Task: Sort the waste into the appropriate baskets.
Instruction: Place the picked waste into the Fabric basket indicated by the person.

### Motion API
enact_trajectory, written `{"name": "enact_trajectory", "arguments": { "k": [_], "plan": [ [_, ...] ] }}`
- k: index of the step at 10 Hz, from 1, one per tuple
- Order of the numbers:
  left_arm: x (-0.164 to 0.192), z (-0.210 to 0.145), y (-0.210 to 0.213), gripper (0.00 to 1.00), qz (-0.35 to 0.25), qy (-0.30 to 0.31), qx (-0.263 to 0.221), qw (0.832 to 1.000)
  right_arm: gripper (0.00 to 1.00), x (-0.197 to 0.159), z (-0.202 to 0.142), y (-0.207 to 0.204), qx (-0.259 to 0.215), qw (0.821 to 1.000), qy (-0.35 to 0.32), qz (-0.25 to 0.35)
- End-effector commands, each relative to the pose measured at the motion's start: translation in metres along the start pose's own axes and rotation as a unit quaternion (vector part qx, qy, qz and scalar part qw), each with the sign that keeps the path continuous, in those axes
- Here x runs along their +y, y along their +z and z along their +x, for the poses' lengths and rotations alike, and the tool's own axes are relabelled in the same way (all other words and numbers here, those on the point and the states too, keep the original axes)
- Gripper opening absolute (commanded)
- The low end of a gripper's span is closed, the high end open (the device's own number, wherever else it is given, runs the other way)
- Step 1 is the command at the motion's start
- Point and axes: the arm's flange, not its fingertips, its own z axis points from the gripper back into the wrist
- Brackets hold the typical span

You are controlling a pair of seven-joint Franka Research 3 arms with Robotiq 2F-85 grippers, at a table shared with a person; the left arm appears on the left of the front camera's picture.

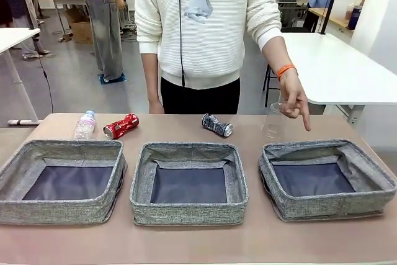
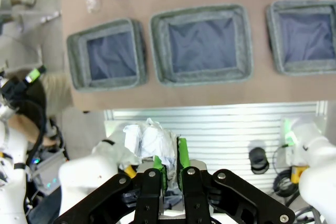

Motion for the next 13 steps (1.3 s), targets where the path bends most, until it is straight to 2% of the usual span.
{"name": "enact_trajectory", "arguments": {
  "k": [1, 2, 3, 4, 5, 6, 7, 8, 10, 11, 12, 13],
  "plan": [
    [0.000, 0.000, -0.001, 1.00, -0.010, -0.009, -0.007, 1.000, 0.11, 0.000, 0.000, 0.000, 0.000, 1.000, 0.000, 0.000],
    [0.000, 0.000, -0.001, 1.00, -0.010, -0.009, -0.007, 1.000, 0.11, -0.014, 0.013, -0.015, 0.011, 0.999, 0.036, -0.018],
    [0.000, 0.000, -0.001, 1.00, -0.010, -0.009, -0.007, 1.000, 0.11, -0.040, 0.028, -0.038, 0.056, 0.992, 0.110, 0.004],
    [0.000, 0.000, -0.001, 1.00, -0.010, -0.009, -0.007, 1.000, 0.11, -0.082, 0.046, -0.071, 0.066, 0.993, 0.100, -0.004],
    [0.000, 0.000, -0.001, 1.00, -0.010, -0.009, -0.007, 1.000, 0.11, -0.134, 0.058, -0.110, 0.080, 0.994, 0.069, -0.021],
    [0.000, 0.000, -0.001, 1.00, -0.010, -0.009, -0.007, 1.000, 0.11, -0.198, 0.064, -0.158, 0.092, 0.996, -0.011, 0.008],
    [0.000, 0.000, -0.001, 1.00, -0.010, -0.009, -0.007, 1.000, 0.11, -0.233, 0.061, -0.187, 0.101, 0.994, -0.024, 0.030],
    [0.000, 0.000, -0.001, 1.00, -0.010, -0.009, -0.007, 1.000, 0.11, -0.267, 0.057, -0.218, 0.089, 0.993, -0.080, 0.001],
    [0.000, 0.000, -0.001, 1.00, -0.010, -0.009, -0.007, 1.000, 0.11, -0.323, 0.049, -0.266, 0.070, 0.978, -0.190, -0.041],
    [0.000, 0.000, -0.001, 1.00, -0.010, -0.009, -0.007, 1.000, 0.11, -0.338, 0.047, -0.274, 0.045, 0.971, -0.231, -0.035],
    [0.000, 0.000, -0.001, 1.00, -0.010, -0.009, -0.007, 1.000, 0.11, -0.348, 0.045, -0.279, 0.008, 0.956, -0.286, -0.062],
    [0.000, 0.000, -0.001, 1.00, -0.010, -0.009, -0.007, 1.000, 0.11, -0.352, 0.045, -0.283, -0.014, 0.948, -0.312, -0.059]
  ]
}}
